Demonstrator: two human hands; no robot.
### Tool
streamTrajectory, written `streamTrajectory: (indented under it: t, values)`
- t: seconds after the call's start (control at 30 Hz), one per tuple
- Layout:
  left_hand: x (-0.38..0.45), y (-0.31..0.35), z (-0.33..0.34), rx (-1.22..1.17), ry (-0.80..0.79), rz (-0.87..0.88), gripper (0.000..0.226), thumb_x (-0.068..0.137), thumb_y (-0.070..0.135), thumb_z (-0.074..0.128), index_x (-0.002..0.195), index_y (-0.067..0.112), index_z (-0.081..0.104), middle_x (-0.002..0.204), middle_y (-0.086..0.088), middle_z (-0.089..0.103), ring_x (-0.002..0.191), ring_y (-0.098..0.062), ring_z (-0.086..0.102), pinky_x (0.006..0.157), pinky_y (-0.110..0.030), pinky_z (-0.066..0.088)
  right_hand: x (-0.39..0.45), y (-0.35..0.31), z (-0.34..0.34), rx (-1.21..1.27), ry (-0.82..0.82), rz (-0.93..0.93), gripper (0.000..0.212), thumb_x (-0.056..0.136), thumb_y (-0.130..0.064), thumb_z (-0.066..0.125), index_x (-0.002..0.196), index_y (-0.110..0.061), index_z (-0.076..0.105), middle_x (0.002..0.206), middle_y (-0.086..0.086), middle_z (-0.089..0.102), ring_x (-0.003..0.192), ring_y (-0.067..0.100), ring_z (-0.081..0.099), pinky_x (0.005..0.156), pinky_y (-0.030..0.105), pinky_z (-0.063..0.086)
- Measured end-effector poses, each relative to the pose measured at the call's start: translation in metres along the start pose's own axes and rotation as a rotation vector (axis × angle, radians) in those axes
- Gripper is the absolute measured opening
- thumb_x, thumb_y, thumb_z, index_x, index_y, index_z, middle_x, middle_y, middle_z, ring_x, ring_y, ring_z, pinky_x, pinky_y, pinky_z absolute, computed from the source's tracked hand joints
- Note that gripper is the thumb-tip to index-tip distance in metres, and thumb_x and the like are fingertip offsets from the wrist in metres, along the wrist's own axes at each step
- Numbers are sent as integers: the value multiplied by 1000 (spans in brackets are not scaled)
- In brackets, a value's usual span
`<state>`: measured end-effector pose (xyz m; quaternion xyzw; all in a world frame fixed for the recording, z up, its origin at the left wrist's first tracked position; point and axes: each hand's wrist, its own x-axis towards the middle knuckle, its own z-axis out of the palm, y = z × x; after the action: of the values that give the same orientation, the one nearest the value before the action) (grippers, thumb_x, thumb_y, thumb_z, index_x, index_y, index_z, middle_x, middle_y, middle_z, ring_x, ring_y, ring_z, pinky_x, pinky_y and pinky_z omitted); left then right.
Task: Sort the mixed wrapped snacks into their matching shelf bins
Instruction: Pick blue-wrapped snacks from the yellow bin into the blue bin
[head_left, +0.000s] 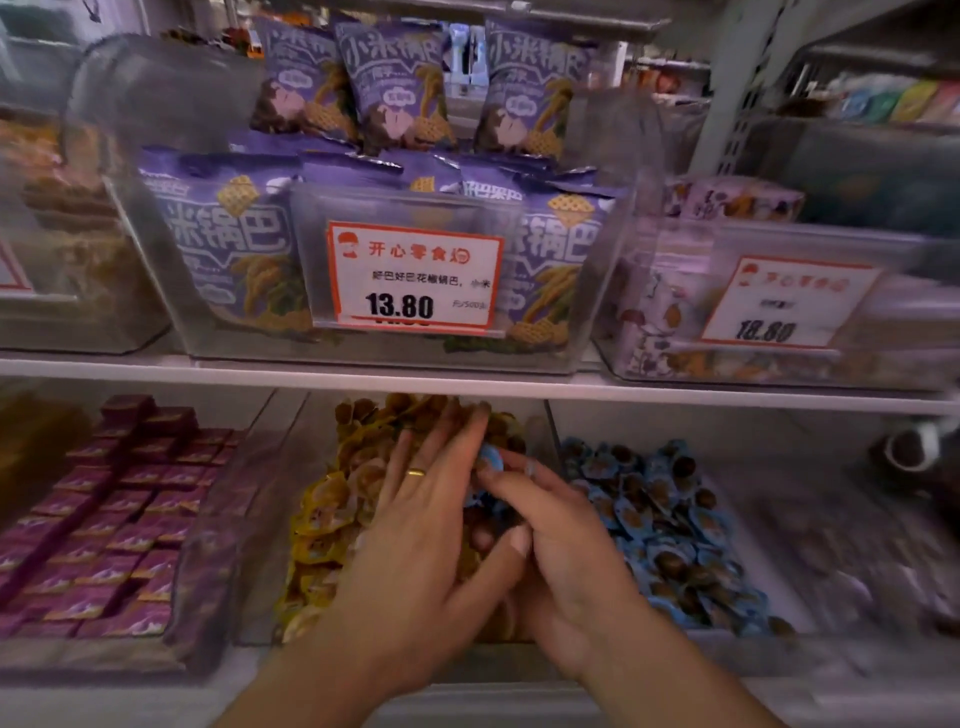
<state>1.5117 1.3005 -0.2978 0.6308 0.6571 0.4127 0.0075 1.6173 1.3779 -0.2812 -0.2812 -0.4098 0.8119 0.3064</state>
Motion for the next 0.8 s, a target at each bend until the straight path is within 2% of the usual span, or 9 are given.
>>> streamTrajectory:
  t: [0.1,0.2,0.3,0.4,0.47,0.57,0.63,0.7,0.8]
  values:
    - [-2,4,7,-50,-77,50,68,96,64,34,155,39,12,161,23,17,149,-1,15,121,-25,14,-6,-23,-31,-70,66,-149,17,88,-3,64,89,-10,79,84,17,74,66,19,69,50,23,51]
    - [-4,-3,16,95,-206,71,63,95,70,27,149,38,35,156,17,33,144,4,23,118,-24,21,-9,-52,-70,-249,189,-315,13,86,-7,69,83,-15,79,79,15,74,65,22,70,51,24,52]
    - [-9,-16,26,301,-408,72,69,92,76,14,145,42,41,153,24,33,146,4,17,122,-29,16,-8,-74,-123,-483,345,-303,13,87,-10,71,82,-18,79,90,13,76,82,27,73,64,34,59]
    - [-12,-29,28,365,-454,53,69,92,78,11,140,45,48,147,29,39,145,5,20,120,-30,23,-6,-84,-168,-706,427,-185,11,85,-22,73,82,-29,80,94,-5,78,97,15,71,81,33,55]
    - [-9,-32,25,353,-455,30,67,91,79,14,135,45,54,143,29,44,141,6,27,116,-31,30,-5,-88,-183,-702,467,-188,8,80,-25,76,85,-28,80,92,-5,78,99,16,71,87,36,55]
    - [2,-38,23,343,-531,10,70,86,83,15,130,46,56,137,34,43,136,10,30,115,-29,30,-5,-91,-179,-614,543,-320,20,69,-35,69,83,-27,80,91,0,78,100,20,71,94,42,54]
    - [9,-42,21,346,-547,-4,65,87,80,15,118,45,60,122,34,48,122,10,42,109,-30,35,-2,-87,-165,-588,543,-377,19,74,-33,65,80,-22,79,86,0,78,96,18,72,90,39,54]
    - [15,-48,16,376,-503,-16,57,90,73,14,103,42,61,102,28,50,102,6,47,102,-34,38,3,-74,-148,-613,506,-404,17,87,-13,62,80,-18,77,82,-2,78,90,11,72,83,28,54]
    - [19,-62,3,471,-463,-51,58,85,65,15,97,37,65,95,20,52,99,-2,50,101,-33,35,9,-44,-113,-798,324,-445,18,93,-11,63,95,-27,72,91,-12,74,88,-7,66,75,10,50]
